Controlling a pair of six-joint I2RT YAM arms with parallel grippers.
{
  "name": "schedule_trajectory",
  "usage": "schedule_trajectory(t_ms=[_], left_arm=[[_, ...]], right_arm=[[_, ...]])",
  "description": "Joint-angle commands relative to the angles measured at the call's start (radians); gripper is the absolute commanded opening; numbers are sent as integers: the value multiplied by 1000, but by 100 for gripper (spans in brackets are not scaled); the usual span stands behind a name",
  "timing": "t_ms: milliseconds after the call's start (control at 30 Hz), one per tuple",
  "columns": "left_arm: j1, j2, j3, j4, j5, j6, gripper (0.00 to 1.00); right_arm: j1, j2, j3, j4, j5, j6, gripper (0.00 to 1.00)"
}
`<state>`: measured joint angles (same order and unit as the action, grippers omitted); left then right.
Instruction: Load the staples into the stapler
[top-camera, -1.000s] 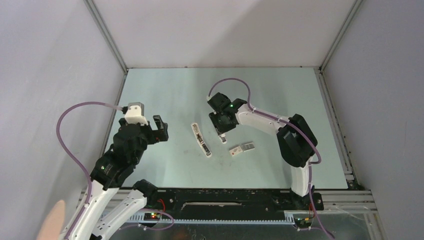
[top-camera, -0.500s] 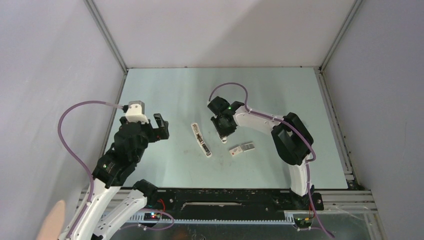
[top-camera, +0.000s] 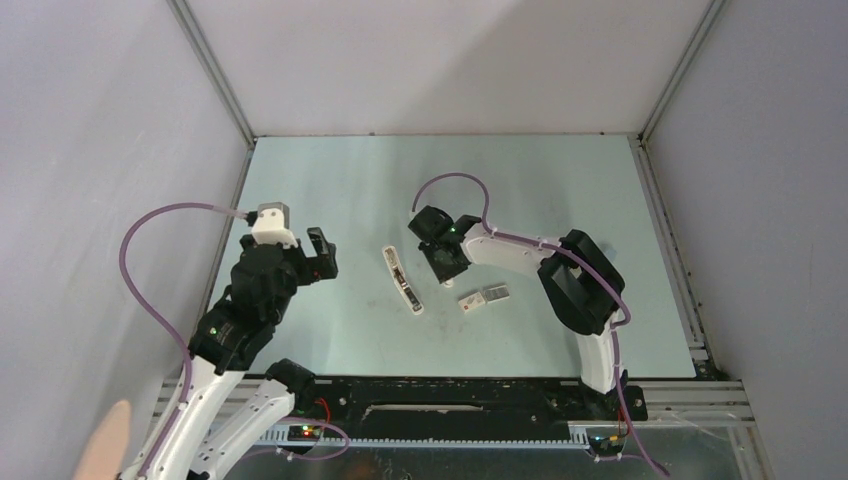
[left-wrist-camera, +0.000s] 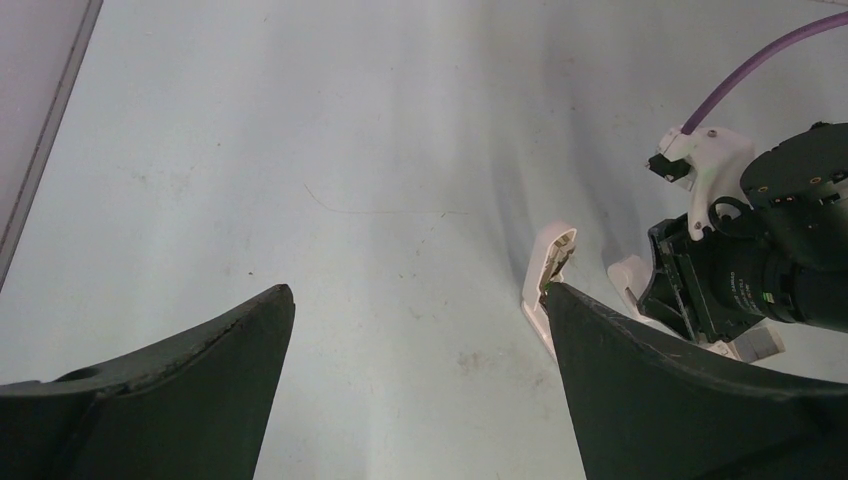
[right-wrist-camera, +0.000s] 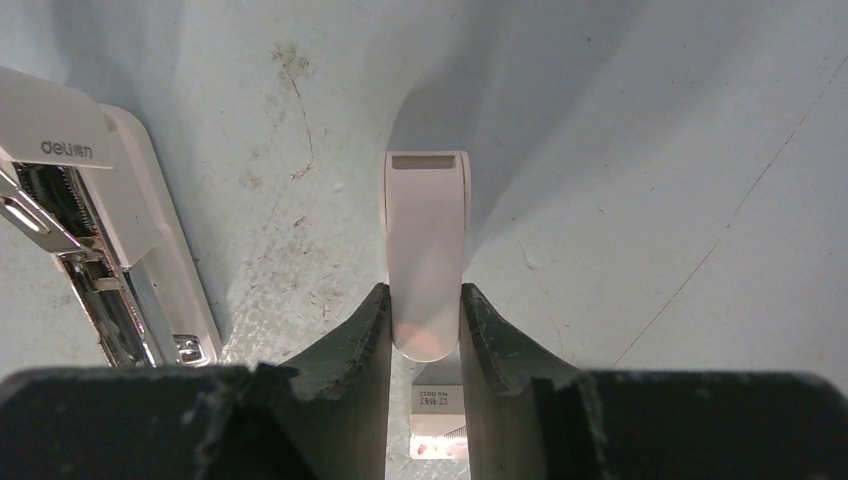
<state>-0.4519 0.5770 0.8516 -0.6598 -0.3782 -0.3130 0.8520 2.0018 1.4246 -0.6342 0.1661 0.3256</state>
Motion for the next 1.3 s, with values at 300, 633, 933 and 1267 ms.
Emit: schedule_trajectory(t_ms=[300,633,933,1267], left_arm=[[23,-25,-5,35,14,8,100],[43,-24,-9,37,17,8,100],[64,-22,-13,39,31,9,100],[78,-26,-17,43,50,12,100]], right_arm=[[-164,-117,29,-21,8,-50,0],[-336,22,201,-2,-8,-142,0],[-397,163,356,-22,-46,-174,15],[-412,148,367,-52,-71,-172,42]])
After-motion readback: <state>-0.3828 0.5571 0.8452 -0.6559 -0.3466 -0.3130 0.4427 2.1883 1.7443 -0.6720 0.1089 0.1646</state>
